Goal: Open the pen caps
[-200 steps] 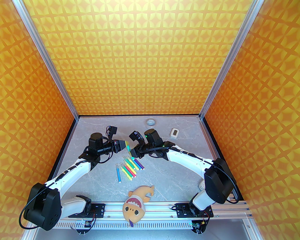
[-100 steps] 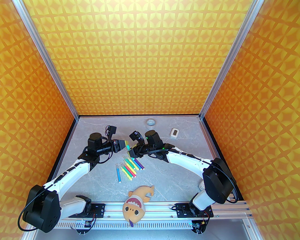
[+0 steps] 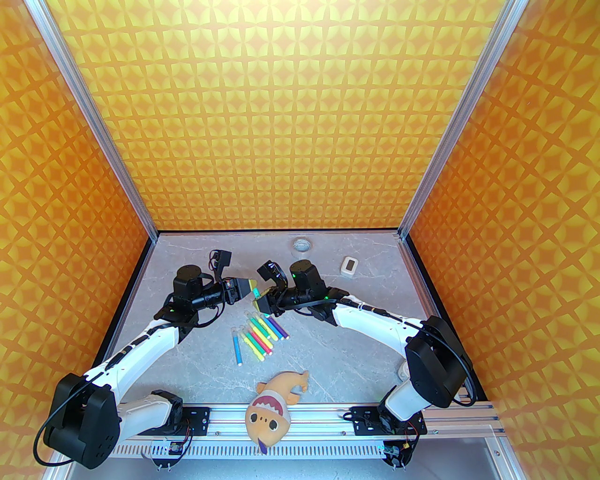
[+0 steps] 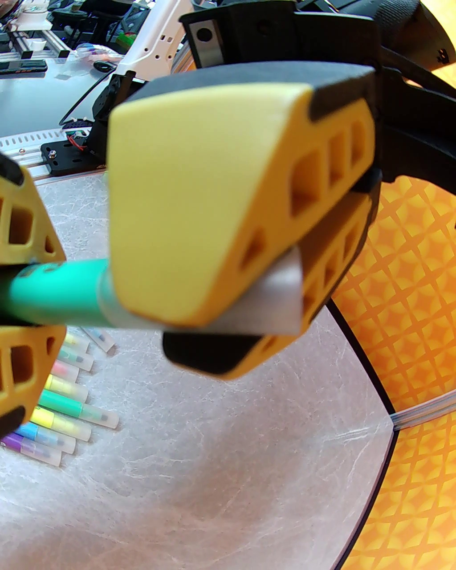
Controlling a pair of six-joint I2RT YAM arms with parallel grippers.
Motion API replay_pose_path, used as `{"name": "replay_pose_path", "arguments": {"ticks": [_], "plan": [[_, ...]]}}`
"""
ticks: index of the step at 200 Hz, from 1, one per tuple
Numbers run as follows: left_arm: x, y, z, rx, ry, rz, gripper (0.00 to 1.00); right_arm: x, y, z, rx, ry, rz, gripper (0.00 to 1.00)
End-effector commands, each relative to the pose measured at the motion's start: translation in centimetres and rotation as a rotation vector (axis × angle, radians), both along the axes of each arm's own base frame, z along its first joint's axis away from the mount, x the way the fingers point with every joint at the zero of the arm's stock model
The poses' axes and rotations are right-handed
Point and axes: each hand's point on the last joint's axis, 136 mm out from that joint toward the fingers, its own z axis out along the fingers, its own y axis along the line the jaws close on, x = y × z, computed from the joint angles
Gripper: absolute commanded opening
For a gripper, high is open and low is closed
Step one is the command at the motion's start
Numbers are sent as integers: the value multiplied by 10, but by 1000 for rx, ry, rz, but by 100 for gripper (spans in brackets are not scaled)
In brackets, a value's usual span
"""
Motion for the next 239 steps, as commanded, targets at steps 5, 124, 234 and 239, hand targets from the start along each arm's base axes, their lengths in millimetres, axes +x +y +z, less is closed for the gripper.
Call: {"name": "replay_pose_path", "arguments": {"ticks": [5, 124, 234, 239], "plan": [[-1, -3, 29, -43, -87, -12, 0, -15, -11, -22, -59, 46, 18, 7], [62, 45, 35, -54, 5, 273, 0, -51, -46, -63, -159, 66, 33, 0], [75, 74, 27, 77, 39, 369, 0, -19, -78, -69, -244, 9, -185, 0], [76, 78, 21, 122, 54, 382, 0, -11, -84, -70, -261, 4, -225, 0]]}}
